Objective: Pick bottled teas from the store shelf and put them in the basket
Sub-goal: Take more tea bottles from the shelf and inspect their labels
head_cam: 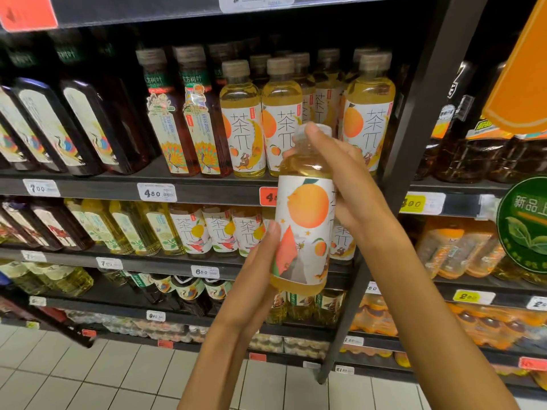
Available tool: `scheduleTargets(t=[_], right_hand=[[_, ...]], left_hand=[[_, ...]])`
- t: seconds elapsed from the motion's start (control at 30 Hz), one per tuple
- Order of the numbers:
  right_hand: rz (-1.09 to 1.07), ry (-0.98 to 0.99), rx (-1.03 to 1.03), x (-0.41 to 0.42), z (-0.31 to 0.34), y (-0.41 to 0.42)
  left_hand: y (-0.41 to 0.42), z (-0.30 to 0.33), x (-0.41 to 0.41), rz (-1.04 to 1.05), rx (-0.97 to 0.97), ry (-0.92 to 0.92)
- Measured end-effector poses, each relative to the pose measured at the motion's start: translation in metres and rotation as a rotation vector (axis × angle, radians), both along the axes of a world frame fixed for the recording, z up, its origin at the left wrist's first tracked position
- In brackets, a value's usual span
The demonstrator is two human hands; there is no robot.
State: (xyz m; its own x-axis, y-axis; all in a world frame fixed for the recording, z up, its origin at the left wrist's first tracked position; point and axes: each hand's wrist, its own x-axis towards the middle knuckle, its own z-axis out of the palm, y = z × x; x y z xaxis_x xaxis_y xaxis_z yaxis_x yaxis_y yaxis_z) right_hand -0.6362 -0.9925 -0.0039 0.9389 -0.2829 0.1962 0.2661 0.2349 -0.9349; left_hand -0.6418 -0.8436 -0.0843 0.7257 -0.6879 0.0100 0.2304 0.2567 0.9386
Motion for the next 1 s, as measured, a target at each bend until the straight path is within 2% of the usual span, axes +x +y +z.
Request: scheduleTargets(t=[0.1,0.2,0.3,0.4,0.53,0.63,0.77,0.83,0.9,1.0], right_hand=[[0.112,-0.032,0.184,0.0,-0.002,-0.001],[0.19,-0.072,0.224,-0.002,-0.005,-0.001],[0.085,-0.053,0.035,-0.006,-0.002,-0.003],[-0.091,-0.02,-0.173,-0.007,0.005,-0.005],[-0.132,0.002,-0.201,-0.004,0.006,0.0],[-0.096,0.012,-0.124,0.0,0.005,-0.001],[0.084,-0.012,0.007,0.0,0.001,-0.006],[0.134,-0.049,0.062,0.0,0.0,-0.005],[0.133,-0.074,0.061,0.0,-0.002,-0.004],[0.068,-0.05,-0.038,-0.002,-0.004,-0.005]], left_hand=[[0.002,0.004,0.003,-0.078,-0.053,0.105],[0.002,0.003,0.003,-0.167,-0.071,0.152],[0.004,0.002,0.001,-0.088,-0.039,0.04],[0.005,0.007,0.0,0.035,0.098,-0.134],[0.001,0.003,-0.002,0.065,0.156,-0.262],[-0.002,-0.004,-0.004,0.026,0.09,-0.162],[-0.005,-0.01,-0.002,-0.056,-0.063,0.139],[-0.006,-0.011,-0.002,-0.121,-0.106,0.222],[-0.006,-0.012,-0.001,-0.107,-0.104,0.193],[-0.005,-0.01,-0.001,0.032,-0.069,0.051]])
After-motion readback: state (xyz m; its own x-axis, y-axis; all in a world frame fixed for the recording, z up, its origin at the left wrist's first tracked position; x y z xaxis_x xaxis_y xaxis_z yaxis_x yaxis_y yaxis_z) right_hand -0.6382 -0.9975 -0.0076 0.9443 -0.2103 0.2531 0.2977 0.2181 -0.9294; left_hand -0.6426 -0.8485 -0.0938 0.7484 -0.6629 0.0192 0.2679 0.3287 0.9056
